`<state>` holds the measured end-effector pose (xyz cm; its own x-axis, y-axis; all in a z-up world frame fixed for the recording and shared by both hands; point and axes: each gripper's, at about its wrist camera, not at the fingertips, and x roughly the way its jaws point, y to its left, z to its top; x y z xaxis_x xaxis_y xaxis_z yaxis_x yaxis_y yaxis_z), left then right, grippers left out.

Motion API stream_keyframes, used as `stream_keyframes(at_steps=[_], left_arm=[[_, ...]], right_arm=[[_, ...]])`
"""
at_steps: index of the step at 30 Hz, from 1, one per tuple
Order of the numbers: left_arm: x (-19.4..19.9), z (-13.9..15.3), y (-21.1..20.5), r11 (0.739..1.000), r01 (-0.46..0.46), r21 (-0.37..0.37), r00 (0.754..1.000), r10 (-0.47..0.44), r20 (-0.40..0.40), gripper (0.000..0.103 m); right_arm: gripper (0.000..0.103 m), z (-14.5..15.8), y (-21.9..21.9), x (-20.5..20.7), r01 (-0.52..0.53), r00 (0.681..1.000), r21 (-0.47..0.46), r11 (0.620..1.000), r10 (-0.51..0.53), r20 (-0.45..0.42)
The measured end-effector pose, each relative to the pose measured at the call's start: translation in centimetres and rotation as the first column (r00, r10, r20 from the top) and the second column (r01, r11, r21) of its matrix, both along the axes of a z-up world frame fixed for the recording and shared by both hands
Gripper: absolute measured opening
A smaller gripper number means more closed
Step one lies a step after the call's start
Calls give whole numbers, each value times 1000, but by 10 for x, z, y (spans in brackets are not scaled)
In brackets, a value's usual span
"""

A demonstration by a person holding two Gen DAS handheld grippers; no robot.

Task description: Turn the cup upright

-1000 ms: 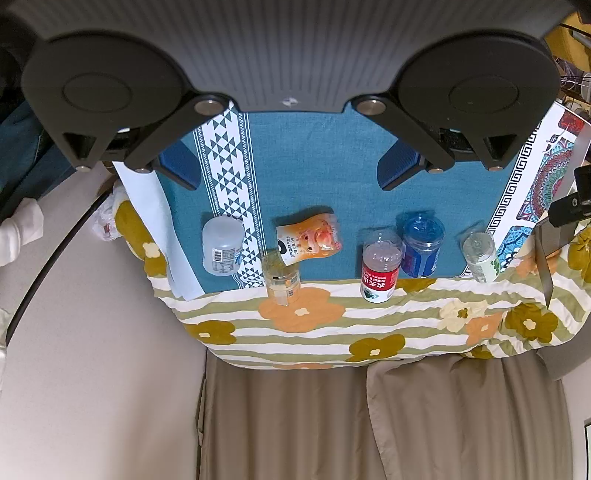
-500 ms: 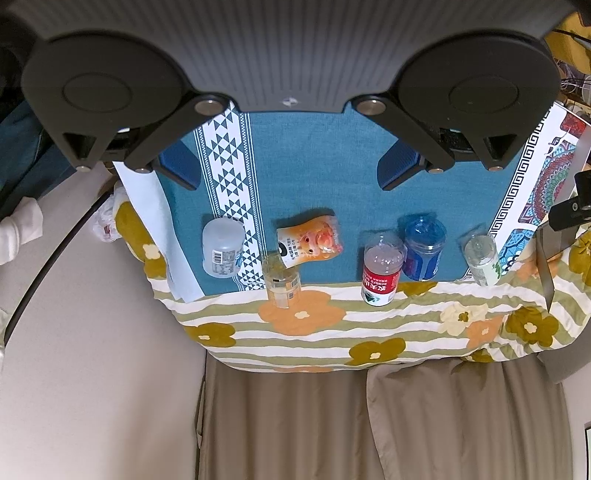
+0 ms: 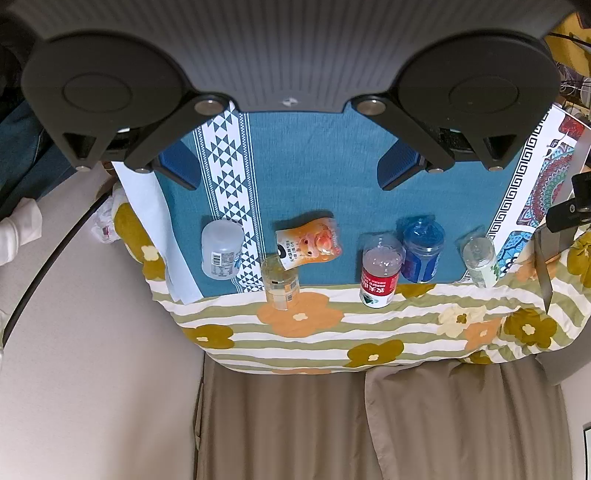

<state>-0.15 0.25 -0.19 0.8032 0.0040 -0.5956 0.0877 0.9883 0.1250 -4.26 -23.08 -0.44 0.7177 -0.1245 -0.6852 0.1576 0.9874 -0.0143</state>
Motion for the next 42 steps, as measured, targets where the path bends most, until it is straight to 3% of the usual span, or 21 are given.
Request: stream_keyframes(at_steps=[8, 16, 20, 22, 29, 34, 42], left_arm=[[0, -1, -1, 1000, -8, -1, 1000, 8, -5, 103], [4, 7, -6, 997, -42, 57, 997, 46, -55, 103], [13, 13, -7, 996, -89, -23, 995, 88, -40, 103], [21, 15, -7, 993, -117, -26, 992, 116, -47, 103], [67, 6, 2, 978, -197, -63, 970, 185, -157, 103], [110, 3, 20, 961, -248, -120, 952, 218, -217, 103], [194, -28, 42, 960, -270, -77, 927, 237, -290, 103]], right_arm=[[103, 4, 0, -4, -10, 1000, 3, 1000, 10, 0], [103, 19, -9, -7, -58, 998, 19, 998, 57, 8], [103, 25, -18, 2, -89, 996, 1, 996, 89, 3], [103, 23, -21, 10, -112, 994, -7, 994, 112, -7], [103, 11, -31, 38, -199, 978, 17, 980, 200, -64], [103, 0, -33, 56, -183, 977, 91, 979, 192, -98], [103, -19, -23, 93, -75, 984, 107, 991, 91, -151]])
